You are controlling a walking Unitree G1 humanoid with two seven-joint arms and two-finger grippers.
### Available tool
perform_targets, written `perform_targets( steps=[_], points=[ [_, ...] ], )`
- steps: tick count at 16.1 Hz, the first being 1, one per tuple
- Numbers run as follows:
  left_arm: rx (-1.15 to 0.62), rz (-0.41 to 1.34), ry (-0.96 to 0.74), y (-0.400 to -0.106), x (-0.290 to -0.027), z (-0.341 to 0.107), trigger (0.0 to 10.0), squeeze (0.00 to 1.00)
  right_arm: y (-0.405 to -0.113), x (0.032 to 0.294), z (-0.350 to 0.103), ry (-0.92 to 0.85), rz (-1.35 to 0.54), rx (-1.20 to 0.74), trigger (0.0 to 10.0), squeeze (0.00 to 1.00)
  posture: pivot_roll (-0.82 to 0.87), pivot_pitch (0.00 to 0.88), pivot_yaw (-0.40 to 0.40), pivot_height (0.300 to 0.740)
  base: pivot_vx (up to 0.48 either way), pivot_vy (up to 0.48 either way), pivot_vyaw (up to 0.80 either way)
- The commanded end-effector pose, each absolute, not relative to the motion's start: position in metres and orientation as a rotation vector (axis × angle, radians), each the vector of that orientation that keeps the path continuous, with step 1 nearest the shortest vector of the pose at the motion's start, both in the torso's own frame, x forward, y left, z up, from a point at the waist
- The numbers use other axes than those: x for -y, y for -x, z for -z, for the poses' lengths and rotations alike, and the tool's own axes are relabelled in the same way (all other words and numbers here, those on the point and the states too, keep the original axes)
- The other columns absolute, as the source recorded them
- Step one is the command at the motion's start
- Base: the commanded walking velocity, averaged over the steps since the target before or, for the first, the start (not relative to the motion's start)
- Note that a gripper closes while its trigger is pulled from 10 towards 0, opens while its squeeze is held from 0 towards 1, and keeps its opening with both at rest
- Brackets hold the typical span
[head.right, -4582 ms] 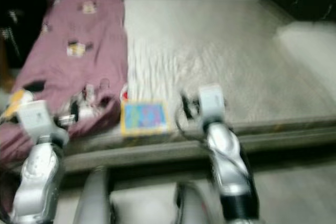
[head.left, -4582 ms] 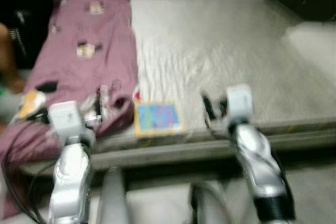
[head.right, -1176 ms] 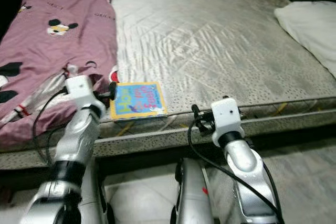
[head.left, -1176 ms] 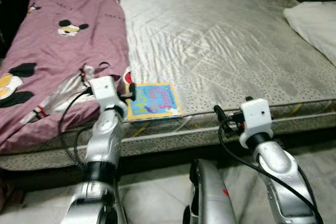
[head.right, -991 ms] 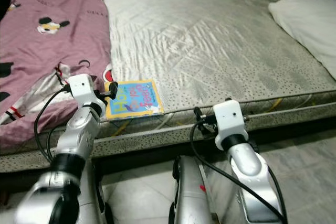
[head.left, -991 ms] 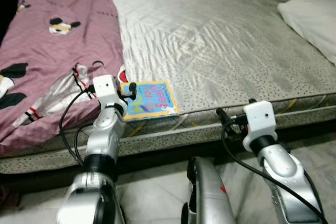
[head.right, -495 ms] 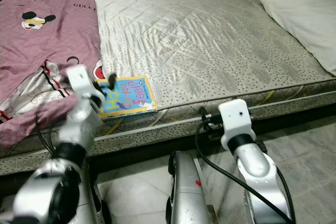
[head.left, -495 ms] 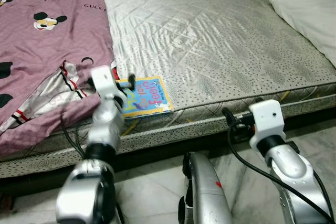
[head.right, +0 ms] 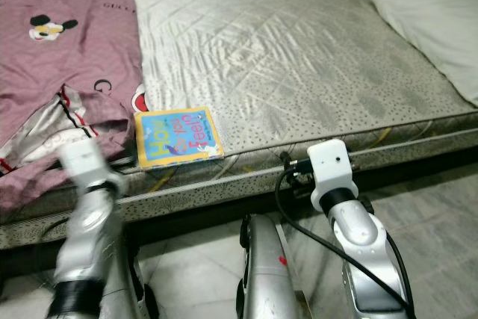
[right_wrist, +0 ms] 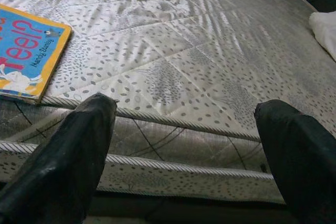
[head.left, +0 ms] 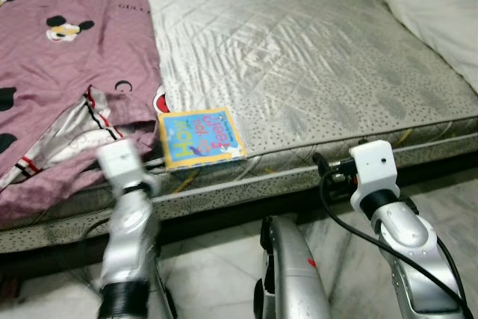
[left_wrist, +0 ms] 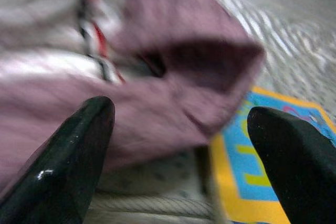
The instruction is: Clean up the room
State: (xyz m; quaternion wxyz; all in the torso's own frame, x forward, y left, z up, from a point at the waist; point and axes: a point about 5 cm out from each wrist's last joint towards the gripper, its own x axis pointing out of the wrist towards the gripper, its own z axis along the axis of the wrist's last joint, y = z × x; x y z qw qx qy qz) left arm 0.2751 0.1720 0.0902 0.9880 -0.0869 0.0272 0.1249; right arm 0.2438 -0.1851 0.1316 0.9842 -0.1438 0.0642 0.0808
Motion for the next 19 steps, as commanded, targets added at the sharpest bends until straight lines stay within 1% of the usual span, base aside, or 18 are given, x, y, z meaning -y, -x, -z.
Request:
perform_targets(
  steps=[1, 2, 4, 5, 7, 10, 11, 13, 15, 19],
  points=[
    [-0.008, -0.189, 0.163, -0.277, -0.158, -0.103, 10.0, 0.0, -0.246, 0.186, -0.132, 0.286, -0.162, -0.124, 10.0, 0.0, -0.22, 0.065, -0.075, 0.535, 0.0, 0.0, 0.0],
    [0.026, -0.153, 0.159, -0.28, -0.153, -0.113, 10.0, 0.0, -0.247, 0.185, -0.131, 0.285, -0.162, -0.123, 10.0, 0.0, -0.21, 0.061, -0.076, 0.535, 0.0, 0.0, 0.0],
    [0.08, -0.033, 0.154, -0.297, -0.135, -0.136, 10.0, 0.0, -0.253, 0.181, -0.131, 0.282, -0.164, -0.104, 10.0, 0.0, -0.21, 0.047, -0.075, 0.535, 0.0, 0.0, 0.0],
    [0.1, 0.065, 0.136, -0.304, -0.12, -0.149, 10.0, 0.0, -0.258, 0.18, -0.133, 0.281, -0.161, -0.086, 10.0, 0.0, -0.21, 0.038, -0.073, 0.535, 0.0, 0.0, 0.0],
    [0.112, 0.111, 0.131, -0.312, -0.112, -0.154, 10.0, 0.0, -0.262, 0.179, -0.134, 0.282, -0.156, -0.075, 10.0, 0.0, -0.21, 0.03, -0.071, 0.535, 0.0, 0.0, 0.0],
    [0.023, 0.107, 0.195, -0.336, -0.126, -0.143, 10.0, 0.0, -0.265, 0.178, -0.136, 0.28, -0.148, -0.062, 10.0, 0.0, -0.22, 0.017, -0.063, 0.535, 0.0, 0.0, 0.0],
    [-0.015, 0.092, 0.201, -0.343, -0.134, -0.137, 10.0, 0.0, -0.264, 0.178, -0.135, 0.28, -0.146, -0.062, 10.0, 0.0, -0.23, 0.014, -0.062, 0.535, 0.0, 0.0, 0.0],
    [-0.087, 0.042, 0.205, -0.36, -0.159, -0.127, 10.0, 0.0, -0.264, 0.178, -0.136, 0.283, -0.144, -0.052, 10.0, 0.0, -0.24, 0.011, -0.06, 0.535, 0.0, 0.0, 0.0],
    [-0.161, 0.03, 0.187, -0.365, -0.171, -0.116, 10.0, 0.0, -0.262, 0.18, -0.138, 0.292, -0.143, -0.046, 10.0, 0.0, -0.26, 0.013, -0.064, 0.535, 0.0, 0.0, 0.0],
    [-0.298, 0.077, 0.141, -0.361, -0.174, -0.09, 10.0, 0.0, -0.259, 0.186, -0.141, 0.314, -0.144, -0.049, 10.0, 0.0, -0.28, 0.025, -0.077, 0.535, 0.0, 0.0, 0.0]
  ],
)
